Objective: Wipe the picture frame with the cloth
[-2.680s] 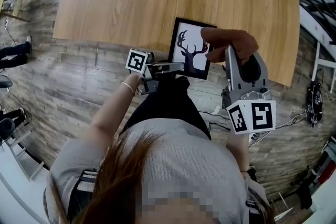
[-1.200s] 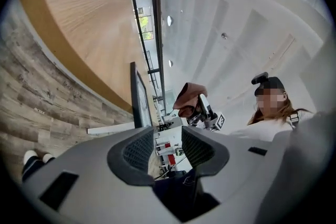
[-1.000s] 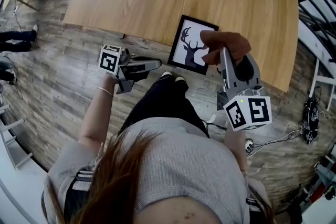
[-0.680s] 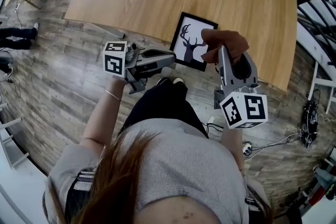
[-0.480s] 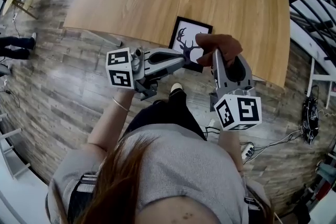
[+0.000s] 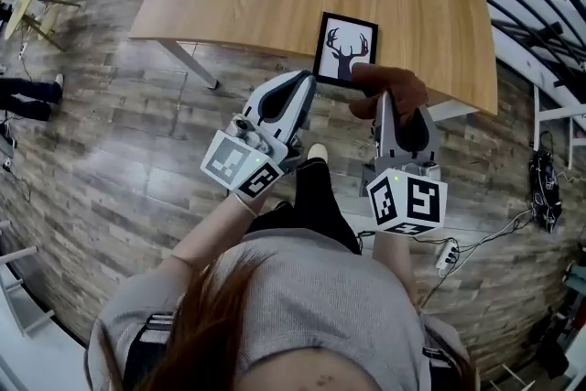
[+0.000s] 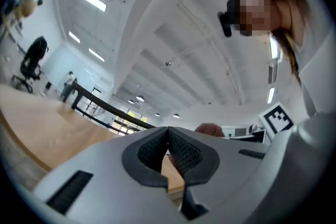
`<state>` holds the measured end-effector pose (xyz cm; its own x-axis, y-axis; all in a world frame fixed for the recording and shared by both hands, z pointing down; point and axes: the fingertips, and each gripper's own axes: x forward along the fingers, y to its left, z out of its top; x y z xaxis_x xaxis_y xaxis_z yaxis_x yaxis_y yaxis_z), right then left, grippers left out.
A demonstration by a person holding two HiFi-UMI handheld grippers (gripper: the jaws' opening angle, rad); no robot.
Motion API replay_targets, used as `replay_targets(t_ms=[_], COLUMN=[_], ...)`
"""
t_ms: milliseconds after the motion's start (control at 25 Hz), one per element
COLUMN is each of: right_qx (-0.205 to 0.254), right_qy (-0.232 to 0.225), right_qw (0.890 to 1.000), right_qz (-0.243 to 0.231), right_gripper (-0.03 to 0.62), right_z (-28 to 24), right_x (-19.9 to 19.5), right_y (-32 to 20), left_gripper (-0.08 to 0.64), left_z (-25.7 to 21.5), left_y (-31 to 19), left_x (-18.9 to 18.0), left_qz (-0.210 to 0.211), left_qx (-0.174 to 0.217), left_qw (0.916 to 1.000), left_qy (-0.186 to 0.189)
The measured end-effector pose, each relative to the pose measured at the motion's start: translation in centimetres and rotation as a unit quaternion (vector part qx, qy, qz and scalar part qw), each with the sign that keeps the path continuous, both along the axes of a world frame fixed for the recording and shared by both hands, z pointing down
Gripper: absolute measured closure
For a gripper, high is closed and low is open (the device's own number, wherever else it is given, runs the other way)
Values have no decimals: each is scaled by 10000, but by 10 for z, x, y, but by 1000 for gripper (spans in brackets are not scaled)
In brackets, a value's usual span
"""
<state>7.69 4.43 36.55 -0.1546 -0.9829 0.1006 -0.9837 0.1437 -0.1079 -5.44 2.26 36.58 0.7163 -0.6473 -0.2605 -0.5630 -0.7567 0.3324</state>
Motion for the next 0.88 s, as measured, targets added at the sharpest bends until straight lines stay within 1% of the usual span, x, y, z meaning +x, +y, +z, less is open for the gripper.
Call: replay_targets(t_ms=[40, 80, 120, 200, 320, 360, 440, 560, 680, 800, 880], right_qx=[33, 58, 76, 129, 272, 306, 357, 440, 400, 371, 359], right_qy=[1, 14, 45, 267, 987, 1065, 949, 779, 638, 612, 508], right_qw=[10000, 9999, 9997, 9990, 9937, 9929, 9942, 9952, 9967, 9973, 9980], right_qz=[78, 145, 208, 341, 451, 423, 366, 405, 314, 187, 70], right_gripper=[459, 459, 459, 459, 459, 459, 459, 459, 459, 459, 459], right_z=[-1, -2, -4, -9, -20, -22, -27, -36, -40, -40, -37], right_x=[-6, -12, -18, -28, -43, -48, -52, -49, -48, -46, -46], right_y=[14, 28, 40, 62, 89, 96, 108, 122, 134, 145, 151], left_gripper=[552, 552, 552, 552, 552, 552, 552, 552, 552, 551, 552], left_z=[-1, -3, -7, -19, -38, -42, -45, -44, -43, -46, -47], left_y=[11, 22, 34, 56, 88, 96, 108, 120, 130, 142, 147], left_x=[-5, -8, -10, -16, -25, -27, -27, -25, -21, -8, 1], left_qz=[-205, -322, -390, -491, -604, -605, -566, -567, -620, -588, -533], left_qx=[80, 165, 242, 398, 778, 856, 826, 638, 485, 551, 592], left_qw=[9993, 9981, 9970, 9957, 9930, 9925, 9935, 9951, 9956, 9954, 9955], left_qy=[-296, -503, -617, -671, -652, -629, -550, -509, -513, -518, -509])
